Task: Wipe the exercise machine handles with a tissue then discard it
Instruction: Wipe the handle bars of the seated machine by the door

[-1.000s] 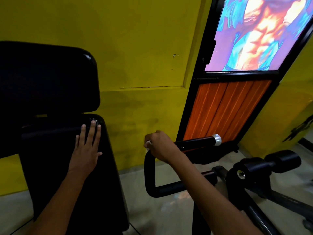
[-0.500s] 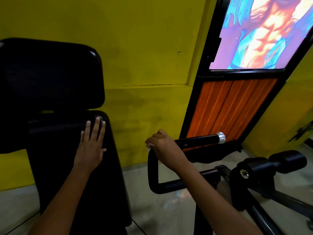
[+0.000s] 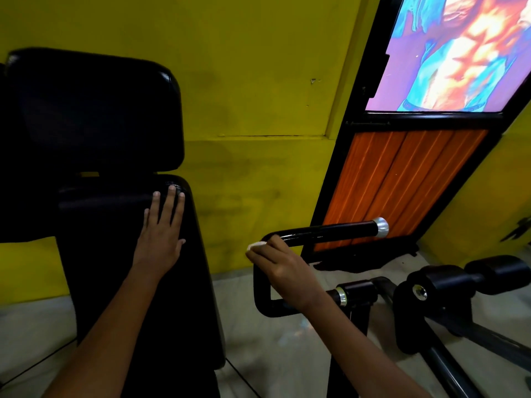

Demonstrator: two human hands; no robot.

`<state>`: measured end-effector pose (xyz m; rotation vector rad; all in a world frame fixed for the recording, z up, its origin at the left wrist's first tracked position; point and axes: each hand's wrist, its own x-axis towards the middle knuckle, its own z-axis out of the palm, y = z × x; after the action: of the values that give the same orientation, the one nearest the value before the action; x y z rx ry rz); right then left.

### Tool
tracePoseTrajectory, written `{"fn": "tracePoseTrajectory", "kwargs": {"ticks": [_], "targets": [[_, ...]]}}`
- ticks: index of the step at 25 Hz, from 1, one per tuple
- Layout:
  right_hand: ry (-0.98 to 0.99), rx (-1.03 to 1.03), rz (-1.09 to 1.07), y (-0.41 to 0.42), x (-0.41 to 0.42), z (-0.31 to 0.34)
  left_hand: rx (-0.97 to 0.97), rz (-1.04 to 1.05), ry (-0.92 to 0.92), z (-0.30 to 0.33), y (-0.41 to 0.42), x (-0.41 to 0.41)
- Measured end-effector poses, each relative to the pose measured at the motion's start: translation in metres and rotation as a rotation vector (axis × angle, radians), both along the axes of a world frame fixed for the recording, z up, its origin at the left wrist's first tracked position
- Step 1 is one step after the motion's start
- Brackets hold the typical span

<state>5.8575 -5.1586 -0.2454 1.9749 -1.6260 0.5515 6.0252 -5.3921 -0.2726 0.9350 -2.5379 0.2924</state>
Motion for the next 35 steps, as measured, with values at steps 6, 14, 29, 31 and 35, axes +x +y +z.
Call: {"fn": "tracePoseTrajectory", "kwargs": {"ticks": [6, 14, 29, 31, 35], "targets": [[-0.024, 0.165, 0.057, 0.027, 0.018, -0.053, -0.027, 0.024, -0.048, 0.001, 0.000, 0.002], [-0.070, 0.196, 0.082, 0.037, 0.025, -0.039, -0.058, 0.060, -0.098, 0.002, -0.001, 0.000], [-0.181, 0.259, 0.015, 0.032, 0.019, -0.059, -0.051, 0.081, -0.134, 0.005, 0.001, 0.000], [-0.189, 0.244, 0.007, 0.034, 0.019, -0.066, -0.061, 0.081, -0.143, 0.006, 0.002, 0.000], [-0.230, 0.318, 0.059, 0.047, 0.020, -0.072, -0.045, 0.096, -0.139, 0.005, 0.004, -0.002]]}}
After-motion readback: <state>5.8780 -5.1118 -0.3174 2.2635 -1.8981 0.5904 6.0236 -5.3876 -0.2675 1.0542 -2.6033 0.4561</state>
